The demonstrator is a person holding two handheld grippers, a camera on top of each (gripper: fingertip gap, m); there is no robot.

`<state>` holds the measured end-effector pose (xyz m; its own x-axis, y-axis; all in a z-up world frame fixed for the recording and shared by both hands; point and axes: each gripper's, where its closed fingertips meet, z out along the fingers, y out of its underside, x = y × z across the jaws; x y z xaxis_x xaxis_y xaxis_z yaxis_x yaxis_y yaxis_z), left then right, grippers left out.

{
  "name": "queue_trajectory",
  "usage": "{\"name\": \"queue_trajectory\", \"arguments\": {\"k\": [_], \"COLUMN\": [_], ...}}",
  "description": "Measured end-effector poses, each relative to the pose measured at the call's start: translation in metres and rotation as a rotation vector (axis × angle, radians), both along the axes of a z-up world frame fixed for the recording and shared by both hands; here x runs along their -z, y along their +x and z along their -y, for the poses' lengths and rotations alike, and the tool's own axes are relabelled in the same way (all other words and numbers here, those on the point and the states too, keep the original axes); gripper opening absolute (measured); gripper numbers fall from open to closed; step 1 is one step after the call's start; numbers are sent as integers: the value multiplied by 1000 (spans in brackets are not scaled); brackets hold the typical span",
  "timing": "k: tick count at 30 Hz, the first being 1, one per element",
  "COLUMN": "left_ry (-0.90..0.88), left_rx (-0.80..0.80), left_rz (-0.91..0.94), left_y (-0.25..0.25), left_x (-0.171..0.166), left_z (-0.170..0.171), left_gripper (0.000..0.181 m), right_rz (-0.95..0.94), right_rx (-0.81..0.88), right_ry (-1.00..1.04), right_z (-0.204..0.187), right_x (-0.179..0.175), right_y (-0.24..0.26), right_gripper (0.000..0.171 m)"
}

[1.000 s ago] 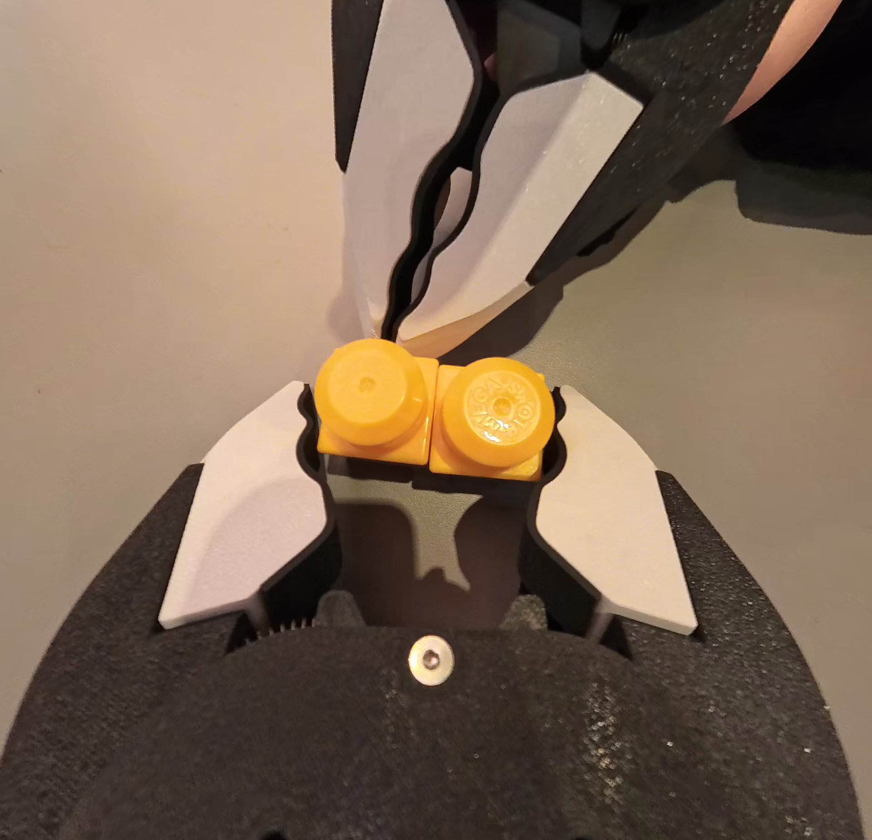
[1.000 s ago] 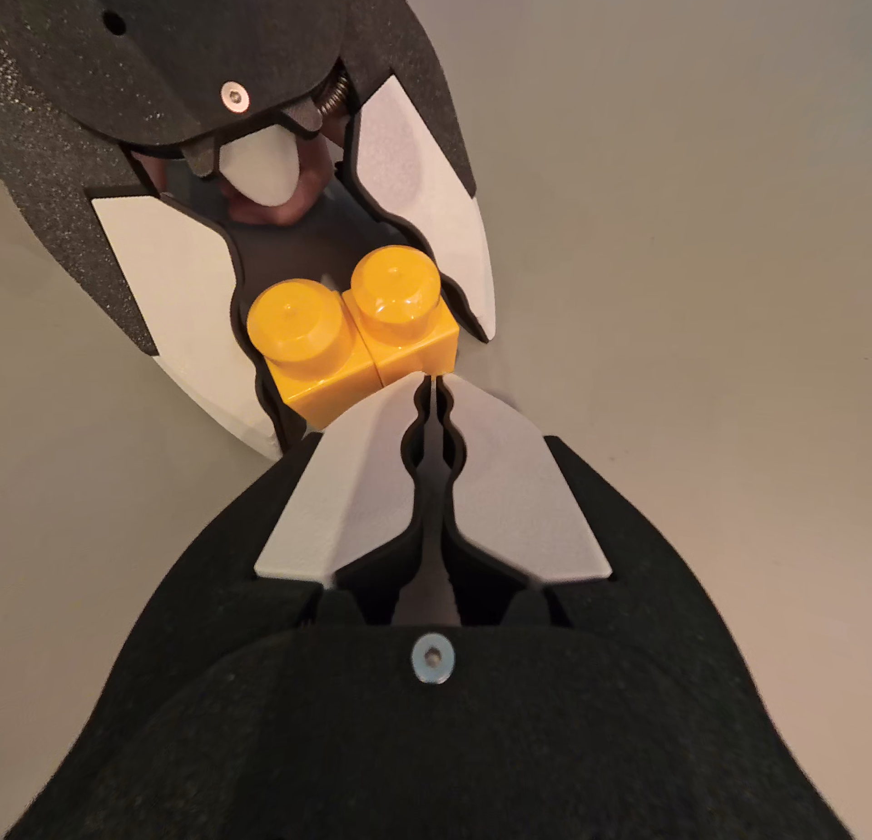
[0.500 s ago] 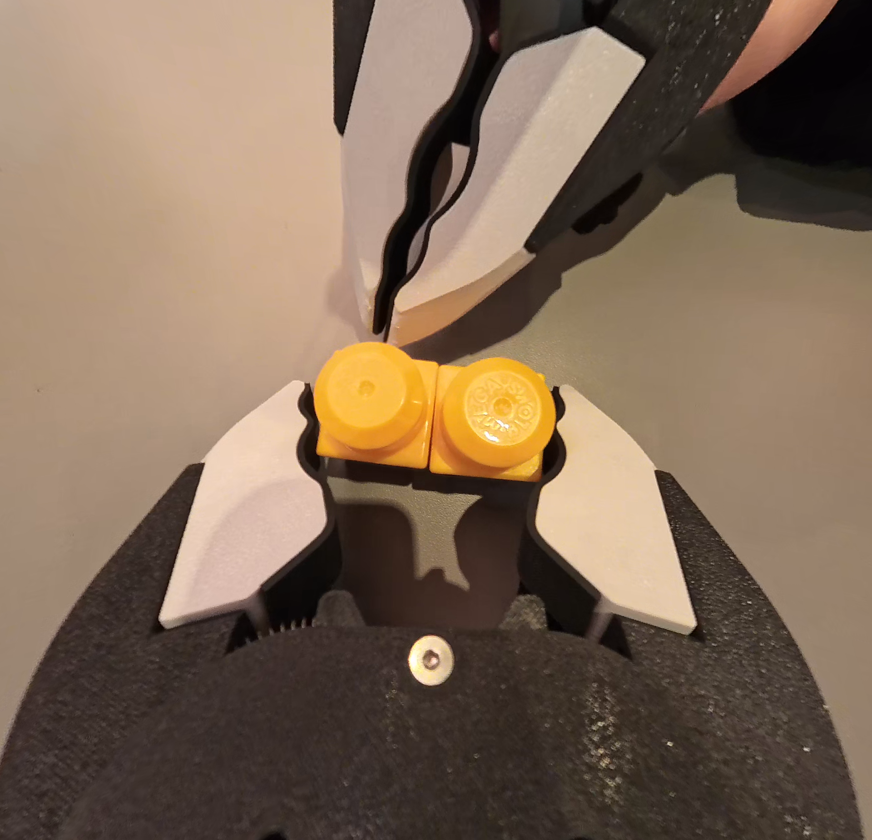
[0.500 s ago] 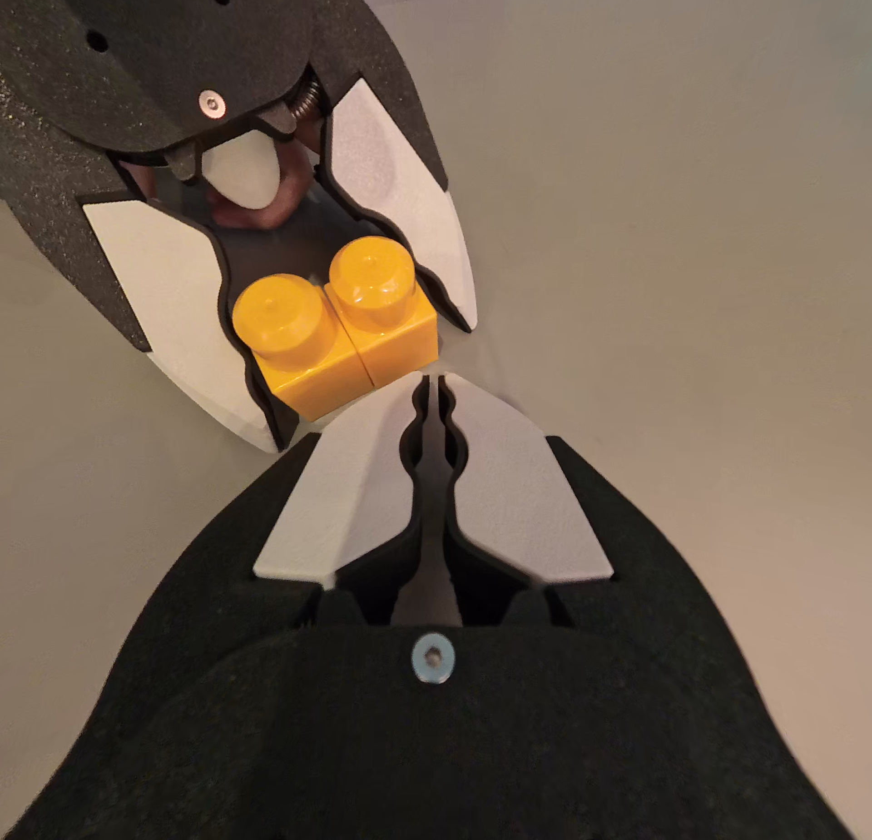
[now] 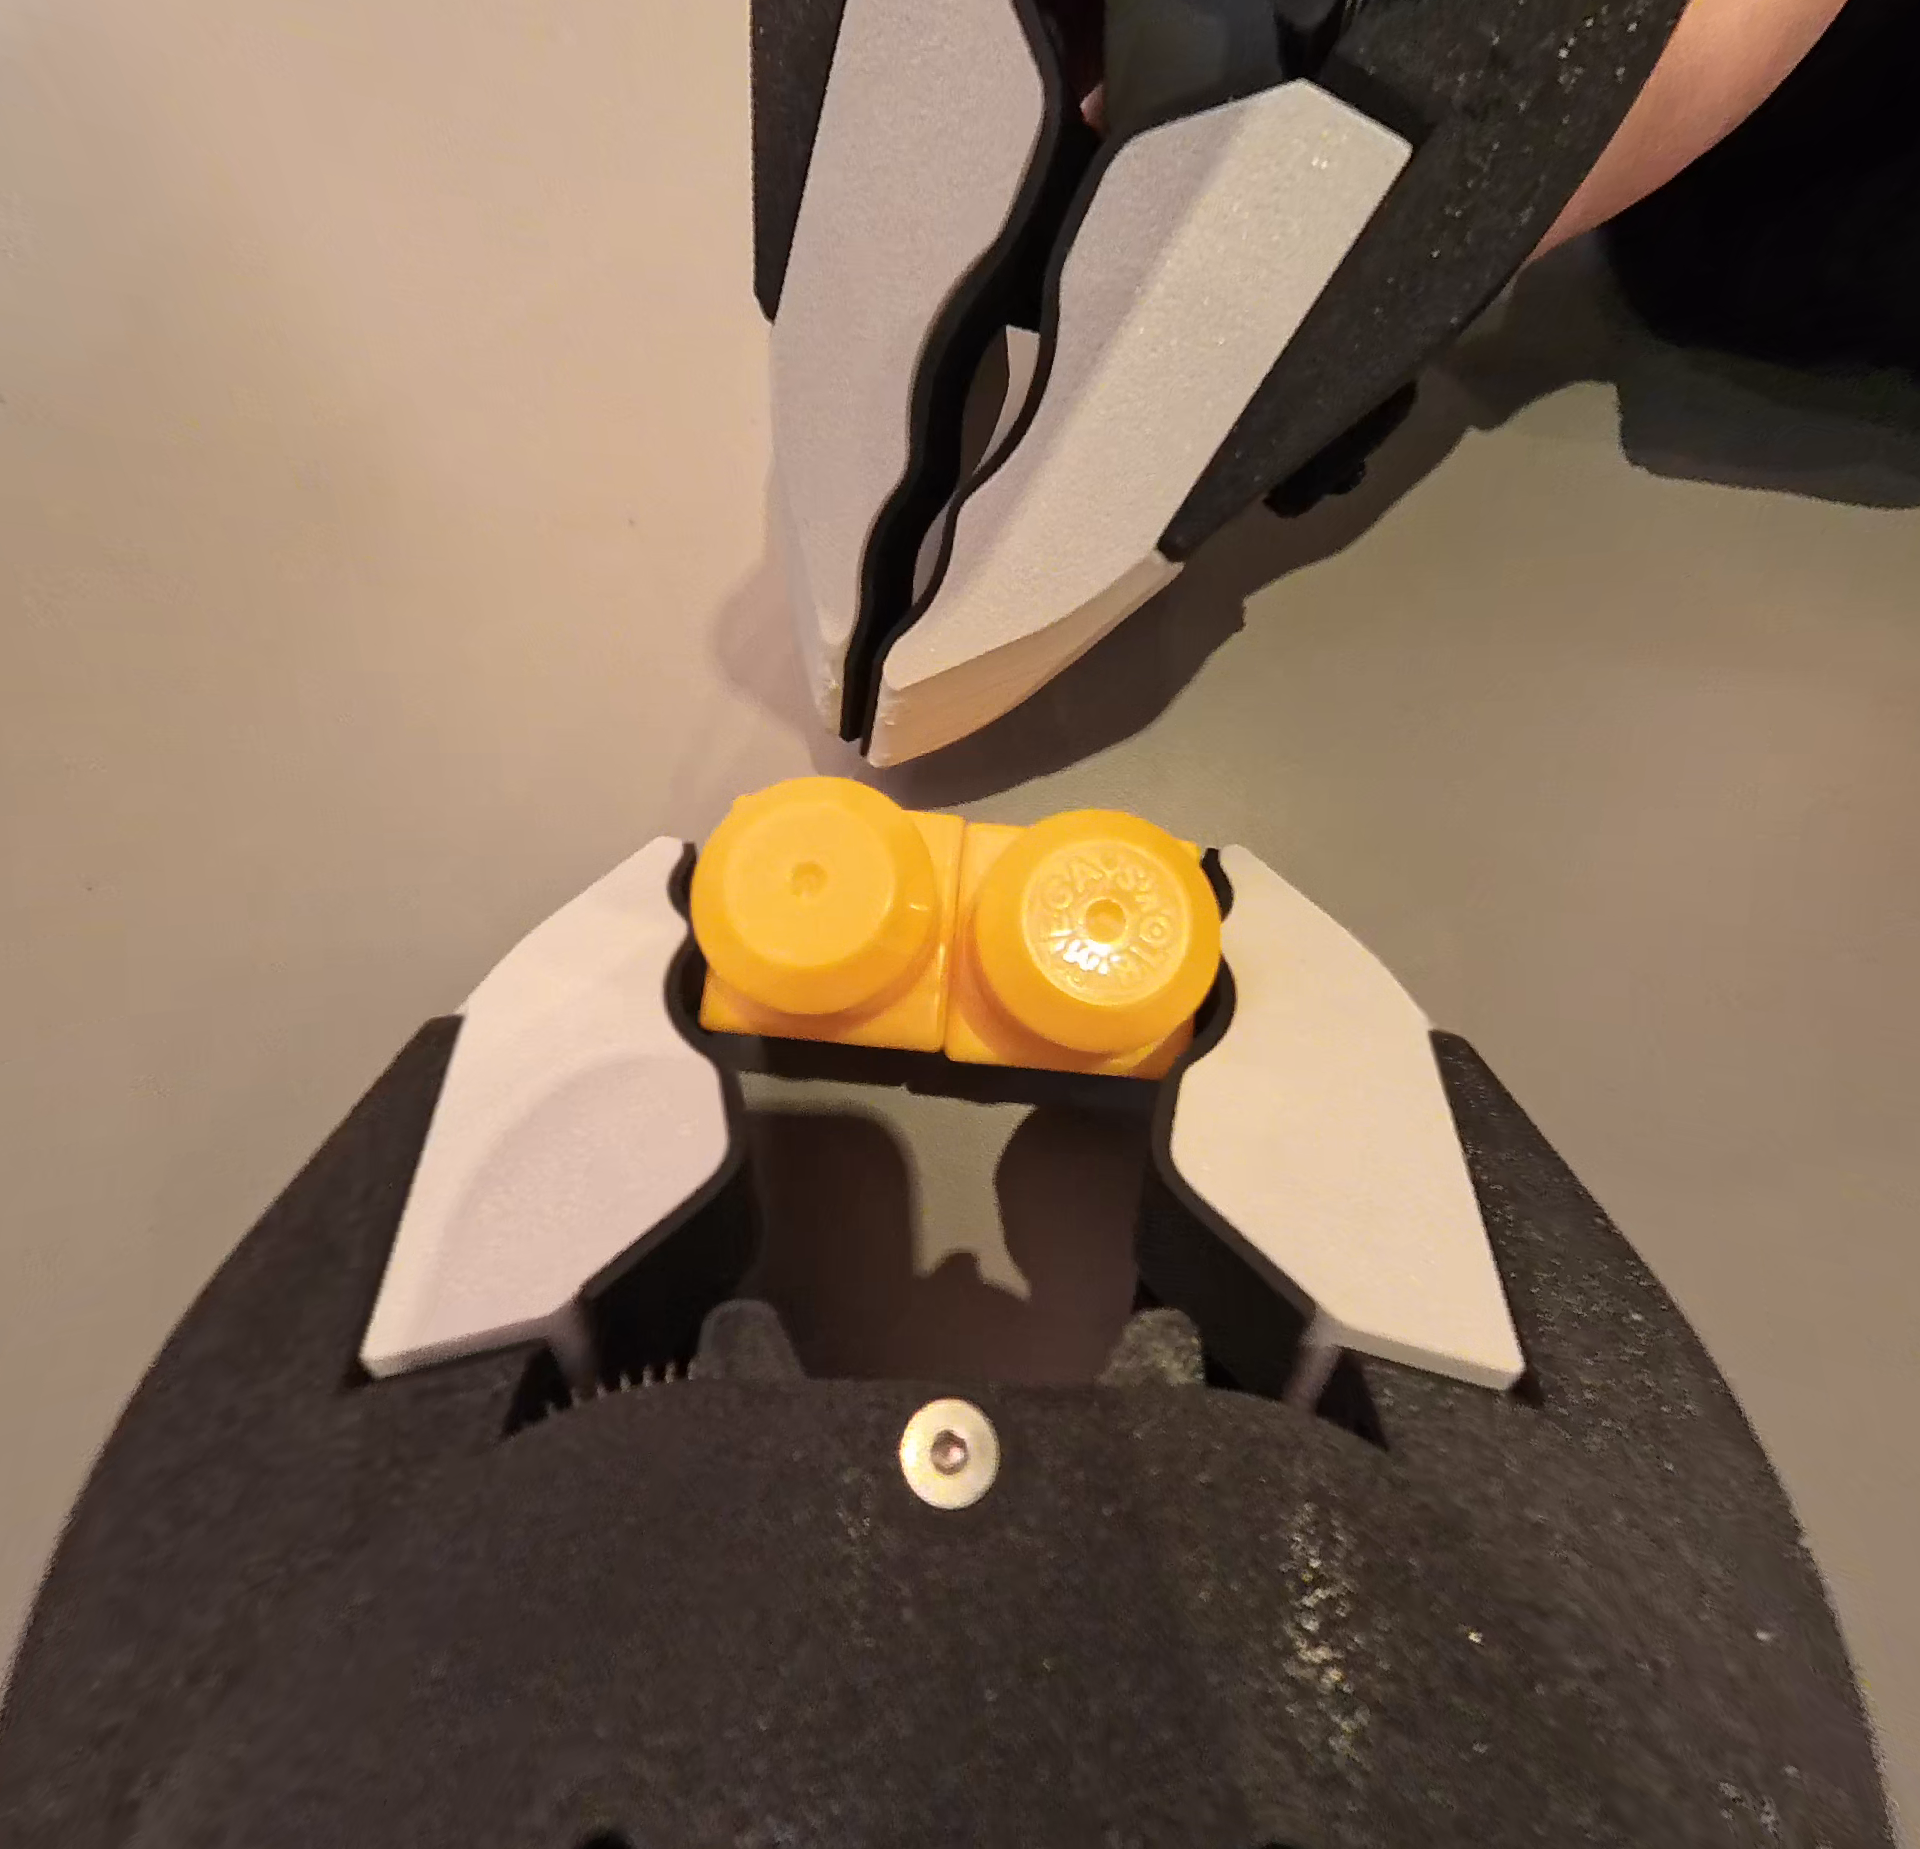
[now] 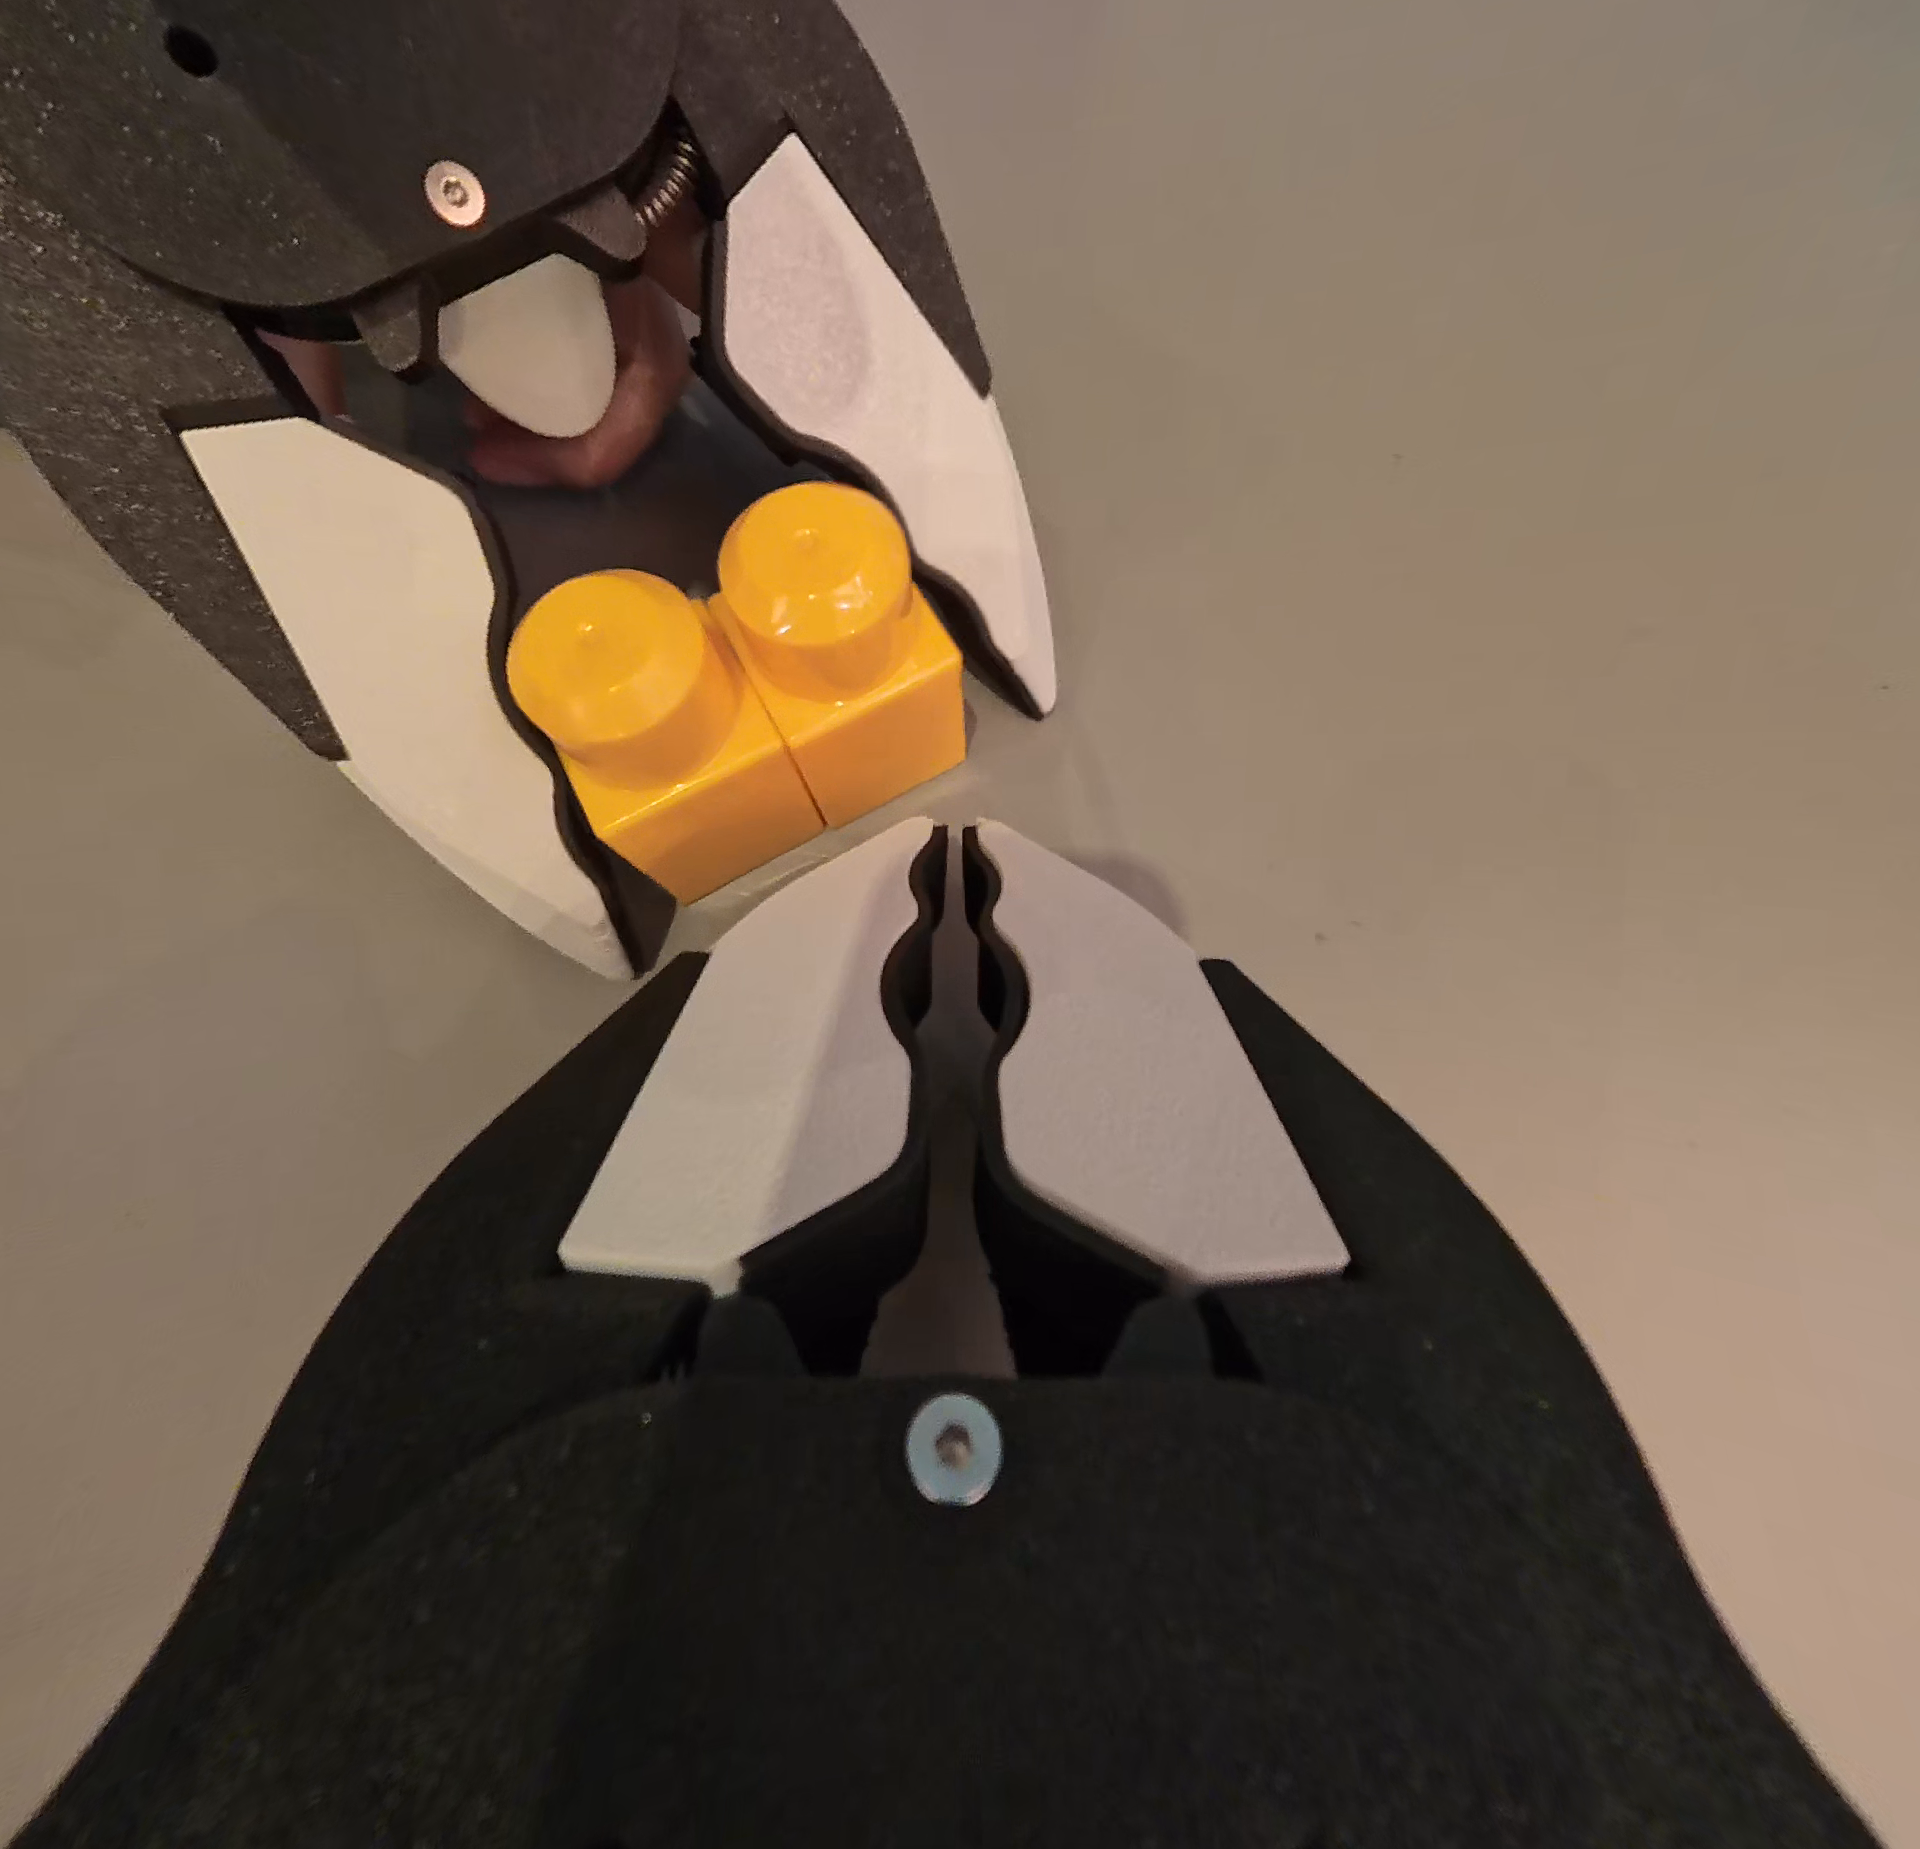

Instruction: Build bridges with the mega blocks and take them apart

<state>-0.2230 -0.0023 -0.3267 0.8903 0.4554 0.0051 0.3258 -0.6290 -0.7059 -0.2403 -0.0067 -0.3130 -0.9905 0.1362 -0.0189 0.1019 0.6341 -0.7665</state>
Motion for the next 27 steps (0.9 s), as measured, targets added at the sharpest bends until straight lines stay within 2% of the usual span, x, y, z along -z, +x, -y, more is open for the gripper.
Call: {"name": "queue_trajectory", "arguments": {"k": [10,15,18,21,22,27], "left_ry": [9,107,56,77,74,9], "left_rx": [-16,-58,-131,-197,-210,-275], "left_rz": [7,-8,-136,-181,-190,-243], "left_y": [-2,-21,-50,-66,-69,-75], "left_x": [-1,-19,-33,-45,-46,-35], "left_z": [-1,-8,-8,-18,-21,-14], "left_gripper": [90,90,90,90,90,90], "right_rz": [-31,-151,-311,-409,-380,-212], "right_rx": [29,119,307,552,602,676], "right_ry": [-43,-72,-82,-72,-77,-16], "right_z": [-6,-24,-63,-129,-147,-194], "right_x": [-15,-40,-70,-84,-80,-31], "right_y": [-4,-18,-44,-71,-74,-63], "right_gripper": [3,4,8,21,28,38]}}
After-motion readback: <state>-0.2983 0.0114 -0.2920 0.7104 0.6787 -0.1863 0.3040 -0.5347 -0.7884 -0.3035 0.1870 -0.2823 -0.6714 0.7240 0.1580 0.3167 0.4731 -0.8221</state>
